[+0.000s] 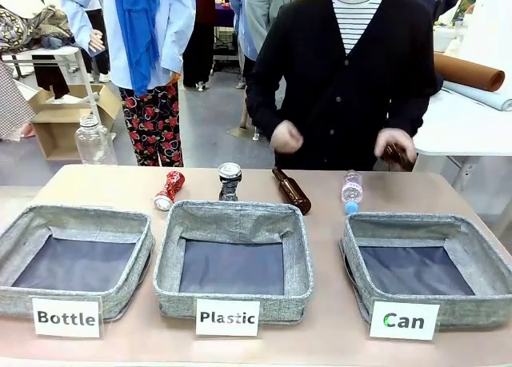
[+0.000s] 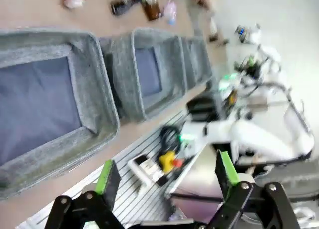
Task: Sort the can waste into the basket.
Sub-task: Pick up the can waste from the table and place it in the right Fabric basket.
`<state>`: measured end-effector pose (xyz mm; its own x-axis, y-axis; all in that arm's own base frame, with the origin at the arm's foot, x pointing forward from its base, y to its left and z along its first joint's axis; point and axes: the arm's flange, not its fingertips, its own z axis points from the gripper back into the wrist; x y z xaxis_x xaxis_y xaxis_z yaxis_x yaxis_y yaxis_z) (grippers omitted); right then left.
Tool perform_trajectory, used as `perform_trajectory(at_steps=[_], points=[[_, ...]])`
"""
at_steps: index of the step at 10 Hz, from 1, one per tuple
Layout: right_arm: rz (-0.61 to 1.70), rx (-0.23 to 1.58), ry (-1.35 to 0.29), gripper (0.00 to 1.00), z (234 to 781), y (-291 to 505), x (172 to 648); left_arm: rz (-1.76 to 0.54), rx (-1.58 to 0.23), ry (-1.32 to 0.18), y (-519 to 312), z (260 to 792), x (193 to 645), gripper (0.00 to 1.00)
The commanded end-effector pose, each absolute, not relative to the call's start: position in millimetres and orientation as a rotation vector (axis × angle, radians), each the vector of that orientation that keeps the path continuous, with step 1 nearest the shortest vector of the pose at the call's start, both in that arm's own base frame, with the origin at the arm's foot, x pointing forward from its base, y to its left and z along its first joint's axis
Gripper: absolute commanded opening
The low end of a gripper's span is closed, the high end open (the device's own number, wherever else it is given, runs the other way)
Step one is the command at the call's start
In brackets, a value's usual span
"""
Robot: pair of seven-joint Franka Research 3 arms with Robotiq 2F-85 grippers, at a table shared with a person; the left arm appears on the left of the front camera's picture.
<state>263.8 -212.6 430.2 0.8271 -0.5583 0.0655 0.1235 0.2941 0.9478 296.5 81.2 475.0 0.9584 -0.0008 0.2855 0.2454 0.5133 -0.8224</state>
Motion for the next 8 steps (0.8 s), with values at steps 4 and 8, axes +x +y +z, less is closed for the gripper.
perform_trajectory(at_steps=[4,8], points=[[-0.450,1.204,-0.444,1.00,431,-215,266,-0.257,-0.492,-0.161,-100,499,447,1.00],[-0.450,1.204,-0.444,1.00,431,-215,266,-0.278,-0.499,-0.208,-107,515,455,1.00]])
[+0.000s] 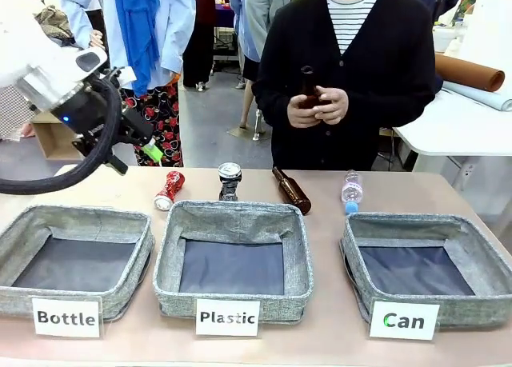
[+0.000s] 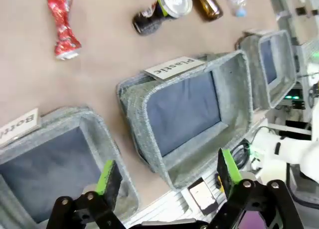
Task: Sort the can waste into the basket.
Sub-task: Pick up the can waste from the table and place it in the right Fabric basket.
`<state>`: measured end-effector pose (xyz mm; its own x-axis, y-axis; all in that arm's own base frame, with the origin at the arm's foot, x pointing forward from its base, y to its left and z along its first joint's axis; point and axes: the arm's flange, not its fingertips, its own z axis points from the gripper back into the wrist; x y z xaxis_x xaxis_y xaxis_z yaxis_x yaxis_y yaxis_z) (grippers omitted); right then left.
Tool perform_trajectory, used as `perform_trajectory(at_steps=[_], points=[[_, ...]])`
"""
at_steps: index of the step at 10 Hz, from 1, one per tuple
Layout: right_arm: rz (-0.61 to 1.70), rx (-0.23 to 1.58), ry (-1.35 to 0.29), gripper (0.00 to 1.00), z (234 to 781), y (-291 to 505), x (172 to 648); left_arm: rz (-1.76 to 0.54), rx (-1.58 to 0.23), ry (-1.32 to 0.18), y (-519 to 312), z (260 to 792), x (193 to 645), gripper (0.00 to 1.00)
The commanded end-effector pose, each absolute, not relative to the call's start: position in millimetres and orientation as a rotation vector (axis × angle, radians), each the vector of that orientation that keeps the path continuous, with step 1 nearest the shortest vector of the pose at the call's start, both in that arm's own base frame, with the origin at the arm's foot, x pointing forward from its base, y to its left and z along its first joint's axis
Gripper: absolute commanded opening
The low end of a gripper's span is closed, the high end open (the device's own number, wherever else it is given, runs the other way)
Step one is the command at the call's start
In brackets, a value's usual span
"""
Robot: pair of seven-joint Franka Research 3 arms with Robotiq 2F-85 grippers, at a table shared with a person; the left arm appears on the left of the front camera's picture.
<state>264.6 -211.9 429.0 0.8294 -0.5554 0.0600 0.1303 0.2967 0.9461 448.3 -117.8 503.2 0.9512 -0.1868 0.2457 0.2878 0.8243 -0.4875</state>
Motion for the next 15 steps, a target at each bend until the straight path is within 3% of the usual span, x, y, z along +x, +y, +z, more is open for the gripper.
perform_trajectory(at_steps=[1,2,3,4,6,8,10,11,12,15], points=[[-0.450,1.204,-0.444,1.00,431,-215,266,-0.181,-0.506,-0.216,-81,526,506,1.00],[-0.450,1.204,-0.444,1.00,431,-215,266,-0.105,-0.485,-0.256,-68,524,532,1.00],[-0.450,1.204,-0.444,1.00,431,-215,266,-0.143,-0.545,-0.190,-57,522,550,1.00],[-0.450,1.204,-0.444,1.00,431,-215,266,-0.261,-0.706,-0.089,-33,539,523,1.00],[-0.450,1.204,-0.444,1.00,431,-215,266,-0.443,-0.856,-0.184,71,624,395,1.00],[-0.450,1.204,-0.444,1.00,431,-215,266,-0.357,-0.932,-0.292,177,672,300,1.00],[-0.450,1.204,-0.444,1.00,431,-215,266,-0.179,-1.108,-0.330,283,656,254,1.00],[-0.450,1.204,-0.444,1.00,431,-215,266,-0.123,-1.220,-0.358,333,619,235,1.00],[-0.450,1.204,-0.444,1.00,431,-215,266,-0.116,-1.299,-0.410,350,588,212,1.00],[-0.450,1.204,-0.444,1.00,431,-215,266,-0.096,-1.328,-0.465,346,551,203,1.00]])
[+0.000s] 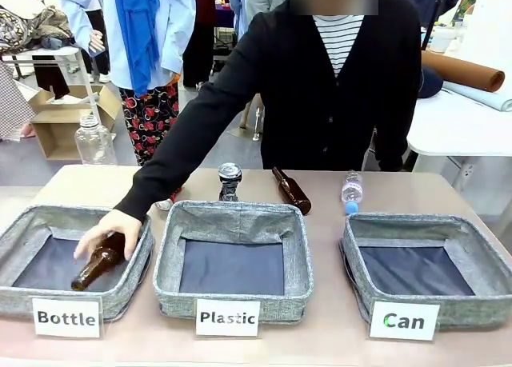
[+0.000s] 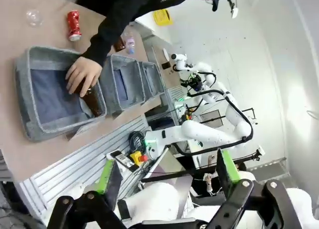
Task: Sort the can waste into the basket.
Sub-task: Pick up the can waste from the table and place it in the right Fabric basket.
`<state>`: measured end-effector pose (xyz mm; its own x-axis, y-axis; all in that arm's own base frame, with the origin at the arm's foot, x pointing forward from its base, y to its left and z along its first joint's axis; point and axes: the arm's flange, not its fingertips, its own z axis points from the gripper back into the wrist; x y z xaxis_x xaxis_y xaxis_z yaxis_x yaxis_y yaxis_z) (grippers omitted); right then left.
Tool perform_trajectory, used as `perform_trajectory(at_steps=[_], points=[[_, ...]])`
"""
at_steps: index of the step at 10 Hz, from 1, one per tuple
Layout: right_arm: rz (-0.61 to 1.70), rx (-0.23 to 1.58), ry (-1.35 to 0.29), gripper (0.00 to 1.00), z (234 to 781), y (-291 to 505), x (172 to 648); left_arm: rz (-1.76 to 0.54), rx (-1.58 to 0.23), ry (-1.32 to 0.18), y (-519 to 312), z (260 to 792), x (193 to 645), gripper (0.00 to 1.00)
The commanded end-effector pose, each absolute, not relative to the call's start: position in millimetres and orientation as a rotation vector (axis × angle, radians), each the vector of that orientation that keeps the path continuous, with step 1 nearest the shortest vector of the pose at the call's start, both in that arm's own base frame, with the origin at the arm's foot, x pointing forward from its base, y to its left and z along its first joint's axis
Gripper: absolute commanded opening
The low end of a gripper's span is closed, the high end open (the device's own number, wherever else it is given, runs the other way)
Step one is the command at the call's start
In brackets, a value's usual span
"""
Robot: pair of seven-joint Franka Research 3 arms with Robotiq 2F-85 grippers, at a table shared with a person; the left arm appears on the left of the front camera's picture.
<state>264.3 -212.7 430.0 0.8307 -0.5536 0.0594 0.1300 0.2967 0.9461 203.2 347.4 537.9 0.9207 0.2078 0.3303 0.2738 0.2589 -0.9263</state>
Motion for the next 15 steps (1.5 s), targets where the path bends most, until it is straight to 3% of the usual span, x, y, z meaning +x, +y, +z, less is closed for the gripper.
perform_trajectory(at_steps=[1,5,7,9,12,14,15], points=[[-0.450,1.204,-0.444,1.00,431,-215,266,-0.100,-1.313,-0.468,334,550,195,1.00],[-0.450,1.204,-0.444,1.00,431,-215,266,-0.146,-1.190,-0.370,279,574,228,1.00],[-0.450,1.204,-0.444,1.00,431,-215,266,-0.108,-0.989,-0.241,202,589,279,1.00],[-0.450,1.204,-0.444,1.00,431,-215,266,-0.175,-0.678,-0.101,85,591,352,1.00],[-0.450,1.204,-0.444,1.00,431,-215,266,-0.309,-0.369,0.074,-50,563,451,1.00],[-0.450,1.204,-0.444,1.00,431,-215,266,-0.133,-0.226,-0.018,-108,534,498,1.00],[-0.450,1.204,-0.444,1.00,431,-215,266,-0.290,-0.357,0.017,-103,545,443,1.00]])
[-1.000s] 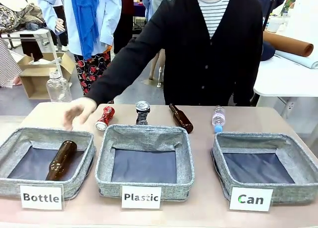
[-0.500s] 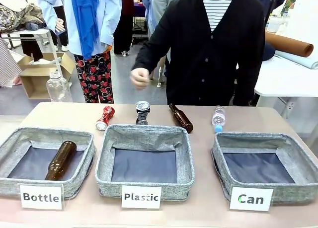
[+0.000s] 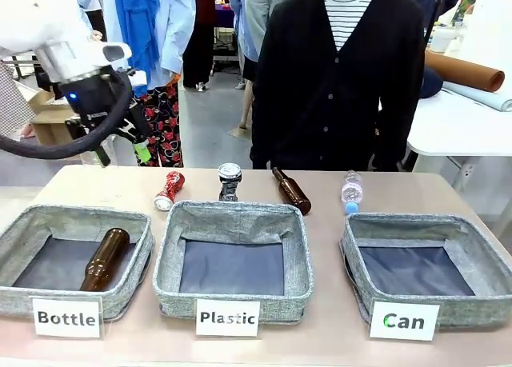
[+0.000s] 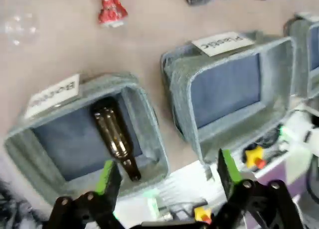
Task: Sort the can waste into the basket.
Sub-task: Pick up the can waste from the table and place it in the right Fabric basket.
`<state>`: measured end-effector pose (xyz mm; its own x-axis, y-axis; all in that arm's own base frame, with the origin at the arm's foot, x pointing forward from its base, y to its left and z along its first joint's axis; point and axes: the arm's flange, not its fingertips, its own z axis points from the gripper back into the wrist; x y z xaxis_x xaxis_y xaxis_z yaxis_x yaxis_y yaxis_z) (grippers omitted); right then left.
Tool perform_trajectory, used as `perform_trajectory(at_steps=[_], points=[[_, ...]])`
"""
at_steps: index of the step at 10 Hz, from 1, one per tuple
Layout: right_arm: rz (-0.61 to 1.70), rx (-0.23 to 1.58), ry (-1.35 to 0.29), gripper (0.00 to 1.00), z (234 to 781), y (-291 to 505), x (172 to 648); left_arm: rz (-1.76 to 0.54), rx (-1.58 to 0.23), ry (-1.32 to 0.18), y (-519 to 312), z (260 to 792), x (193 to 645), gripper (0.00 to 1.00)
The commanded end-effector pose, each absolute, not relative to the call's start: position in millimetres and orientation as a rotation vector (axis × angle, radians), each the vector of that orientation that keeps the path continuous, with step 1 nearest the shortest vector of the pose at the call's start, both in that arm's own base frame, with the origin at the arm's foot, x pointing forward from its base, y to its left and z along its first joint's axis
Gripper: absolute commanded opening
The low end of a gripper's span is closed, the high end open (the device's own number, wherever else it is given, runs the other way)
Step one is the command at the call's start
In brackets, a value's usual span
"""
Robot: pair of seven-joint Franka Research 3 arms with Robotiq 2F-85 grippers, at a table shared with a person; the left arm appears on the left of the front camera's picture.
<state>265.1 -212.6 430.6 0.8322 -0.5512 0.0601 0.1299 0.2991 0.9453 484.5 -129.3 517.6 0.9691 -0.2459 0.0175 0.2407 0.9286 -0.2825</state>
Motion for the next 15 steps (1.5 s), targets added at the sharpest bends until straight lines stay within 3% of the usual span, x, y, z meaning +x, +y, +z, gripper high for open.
perform_trajectory(at_steps=[1,2,4,6,8,9,11,13,15], points=[[-0.450,1.204,-0.444,1.00,431,-215,266,-0.290,-0.357,0.017,-103,545,443,1.00],[-0.450,1.204,-0.444,1.00,431,-215,266,-0.290,-0.357,0.017,-103,545,443,1.00],[-0.450,1.204,-0.444,1.00,431,-215,266,-0.247,-0.250,0.072,-140,523,504,1.00],[-0.450,1.204,-0.444,1.00,431,-215,266,-0.178,-0.252,-0.046,-172,508,578,1.00],[-0.450,1.204,-0.444,1.00,431,-215,266,-0.182,-0.254,-0.014,-178,482,598,1.00],[-0.450,1.204,-0.444,1.00,431,-215,266,-0.303,-0.342,0.074,-153,501,580,1.00],[-0.450,1.204,-0.444,1.00,431,-215,266,-0.620,-0.490,0.142,-49,576,484,1.00],[-0.450,1.204,-0.444,1.00,431,-215,266,-0.495,-0.541,-0.008,36,628,401,1.00],[-0.450,1.204,-0.444,1.00,431,-215,266,-0.236,-0.665,-0.129,129,643,346,1.00]])
